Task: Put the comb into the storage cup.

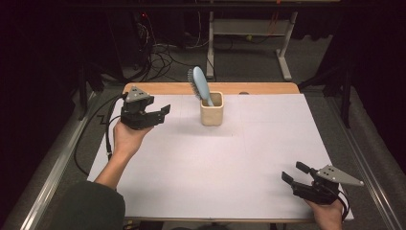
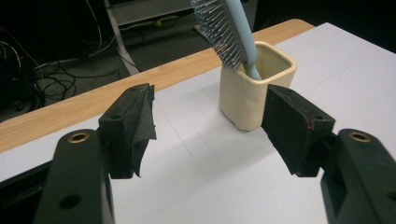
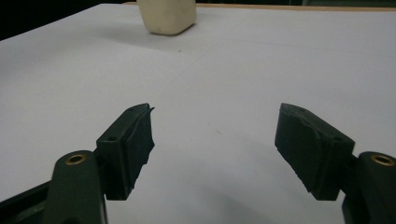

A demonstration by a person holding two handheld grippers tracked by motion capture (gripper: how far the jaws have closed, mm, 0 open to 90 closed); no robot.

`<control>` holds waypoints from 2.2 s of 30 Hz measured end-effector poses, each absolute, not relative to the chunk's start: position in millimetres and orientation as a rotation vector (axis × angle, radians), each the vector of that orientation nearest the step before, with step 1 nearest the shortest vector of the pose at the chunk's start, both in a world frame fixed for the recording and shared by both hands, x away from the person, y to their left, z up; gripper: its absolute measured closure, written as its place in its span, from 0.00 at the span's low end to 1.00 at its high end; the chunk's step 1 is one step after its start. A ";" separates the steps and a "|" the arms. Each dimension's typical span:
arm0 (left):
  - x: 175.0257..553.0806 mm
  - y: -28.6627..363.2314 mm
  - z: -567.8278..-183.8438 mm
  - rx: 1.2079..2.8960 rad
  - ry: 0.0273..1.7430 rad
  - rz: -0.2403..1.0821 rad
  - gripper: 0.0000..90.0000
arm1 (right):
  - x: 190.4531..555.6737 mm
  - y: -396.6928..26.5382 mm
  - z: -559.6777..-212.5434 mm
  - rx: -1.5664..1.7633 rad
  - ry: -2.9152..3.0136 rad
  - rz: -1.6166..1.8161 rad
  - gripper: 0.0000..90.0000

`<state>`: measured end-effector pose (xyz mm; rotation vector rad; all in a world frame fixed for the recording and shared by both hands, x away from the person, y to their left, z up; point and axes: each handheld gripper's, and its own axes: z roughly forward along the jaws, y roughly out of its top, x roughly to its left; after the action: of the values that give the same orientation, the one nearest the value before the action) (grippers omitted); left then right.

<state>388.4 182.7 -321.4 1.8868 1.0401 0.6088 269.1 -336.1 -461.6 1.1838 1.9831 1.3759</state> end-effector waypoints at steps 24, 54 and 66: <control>362.2 207.4 -329.6 1.837 1.052 0.560 0.37 | 266.9 -333.5 -460.8 1.177 1.987 1.372 0.32; 340.8 222.2 -339.4 1.822 1.059 0.537 0.36 | 268.1 -334.8 -461.4 1.188 1.984 1.376 0.32; 332.3 232.5 -346.2 1.821 1.079 0.555 0.36 | 268.0 -334.7 -461.4 1.184 1.986 1.370 0.32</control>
<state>332.3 232.5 -346.2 1.8214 1.0792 0.5545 268.0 -334.7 -461.4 1.1839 1.9856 1.3697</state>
